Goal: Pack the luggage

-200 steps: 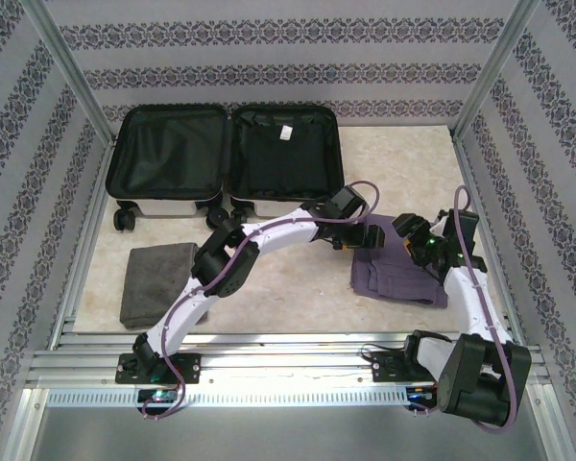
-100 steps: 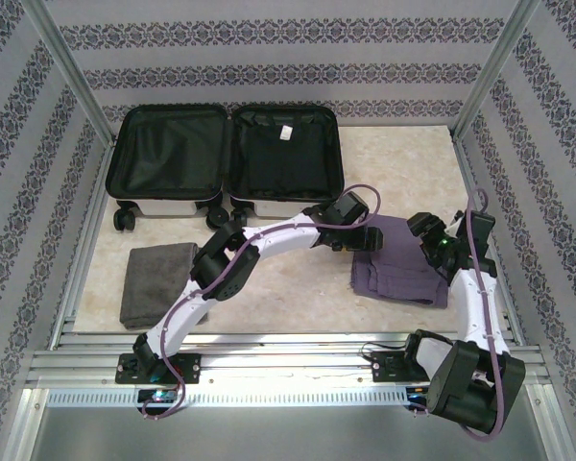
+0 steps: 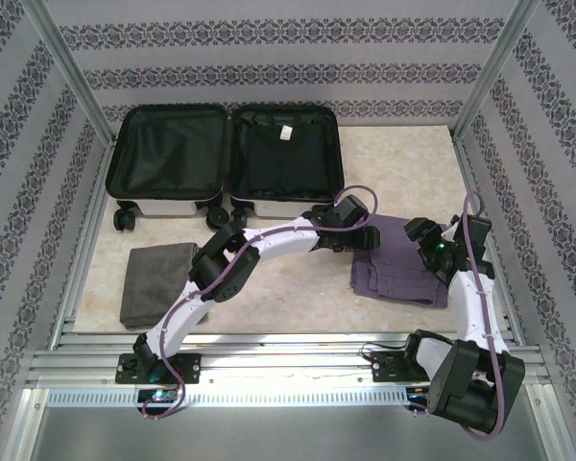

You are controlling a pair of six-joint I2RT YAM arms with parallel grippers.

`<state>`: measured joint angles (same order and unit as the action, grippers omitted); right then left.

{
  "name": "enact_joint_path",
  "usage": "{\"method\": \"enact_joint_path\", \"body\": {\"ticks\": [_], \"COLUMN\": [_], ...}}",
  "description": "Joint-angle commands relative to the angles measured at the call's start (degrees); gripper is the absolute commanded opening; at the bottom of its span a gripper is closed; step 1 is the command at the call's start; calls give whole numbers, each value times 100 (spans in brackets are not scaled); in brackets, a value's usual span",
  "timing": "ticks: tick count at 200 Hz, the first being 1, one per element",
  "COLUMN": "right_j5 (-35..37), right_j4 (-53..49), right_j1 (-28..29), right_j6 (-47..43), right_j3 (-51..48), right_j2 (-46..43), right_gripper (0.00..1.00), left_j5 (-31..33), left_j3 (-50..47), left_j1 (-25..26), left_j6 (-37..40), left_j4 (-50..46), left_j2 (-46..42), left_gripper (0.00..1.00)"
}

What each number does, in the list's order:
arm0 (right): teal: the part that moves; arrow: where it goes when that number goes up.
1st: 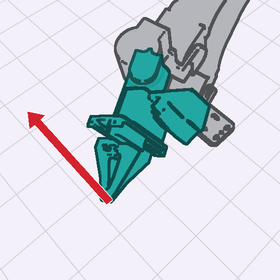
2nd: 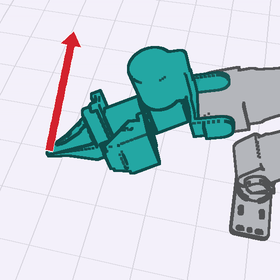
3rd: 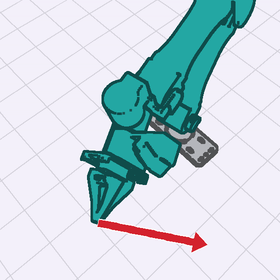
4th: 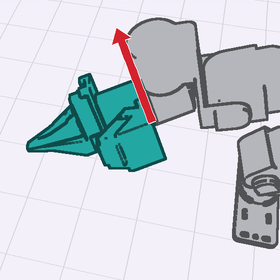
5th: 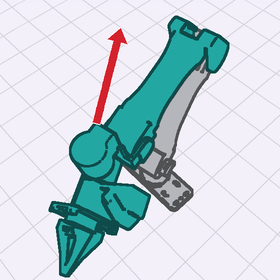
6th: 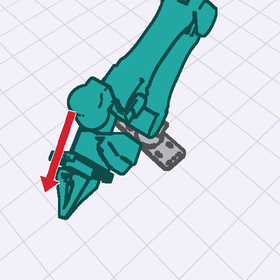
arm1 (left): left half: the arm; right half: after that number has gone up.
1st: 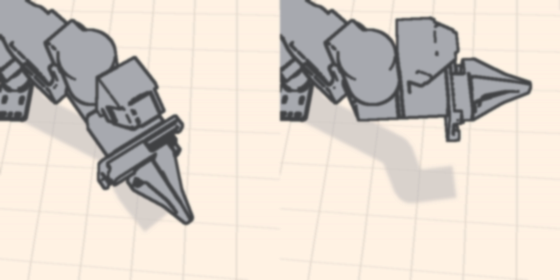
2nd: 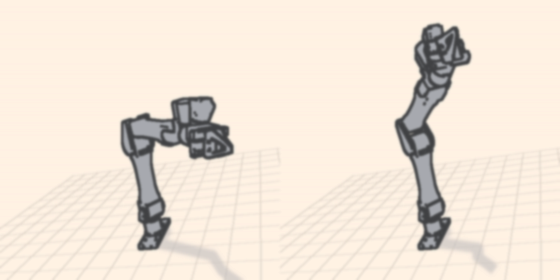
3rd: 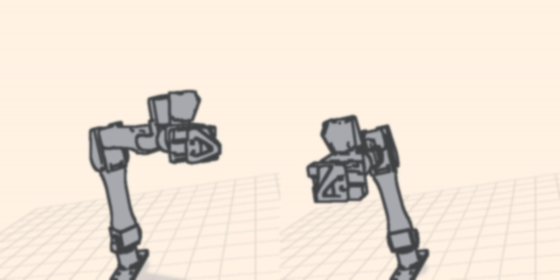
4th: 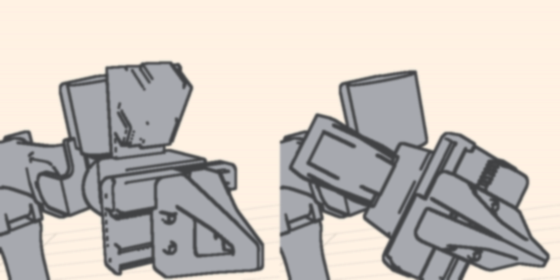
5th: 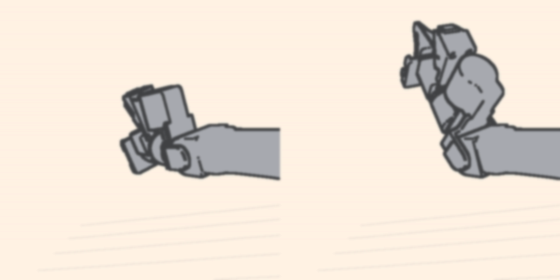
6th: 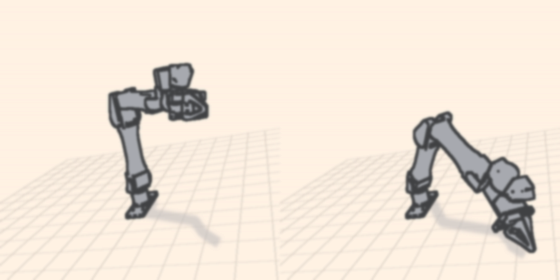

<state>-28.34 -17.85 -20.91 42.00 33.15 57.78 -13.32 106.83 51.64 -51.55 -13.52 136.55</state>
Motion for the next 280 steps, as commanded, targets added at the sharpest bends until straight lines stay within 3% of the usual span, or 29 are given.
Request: {"method": "enact_joint_path", "body": {"ticks": [1, 28, 135, 214, 255, 280], "right_j5": [-47, -26, 101, -715, -863, -704], "right_j4": [-21, 1, 271, 1264, 1132, 861], "right_j1": [-46, -52, -48, -45, -53, -55], "right_j6": [-72, -86, -75, 442, 281, 97], "right_j3": [-71, -148, -805, -1098, -767, -540], "right_j2": [-111, -174, 190, 765, 705, 503], "right_gripper": [71, 71, 71, 71, 70, 70], "left_j5": [42, 291, 310, 487, 557, 692], "left_j3": [29, 90, 644, 1146, 1383, 1788], "left_j1": [348, 448, 657, 637, 555, 490], "left_j6": [-118, -16, 206, 394, 640, 1068], "left_j4": [39, -301, -852, -1301, -1539, -2031], "left_j2": [227, 212, 468, 715, 741, 711], "left_gripper": [74, 74, 69, 39, 10, 1]}}
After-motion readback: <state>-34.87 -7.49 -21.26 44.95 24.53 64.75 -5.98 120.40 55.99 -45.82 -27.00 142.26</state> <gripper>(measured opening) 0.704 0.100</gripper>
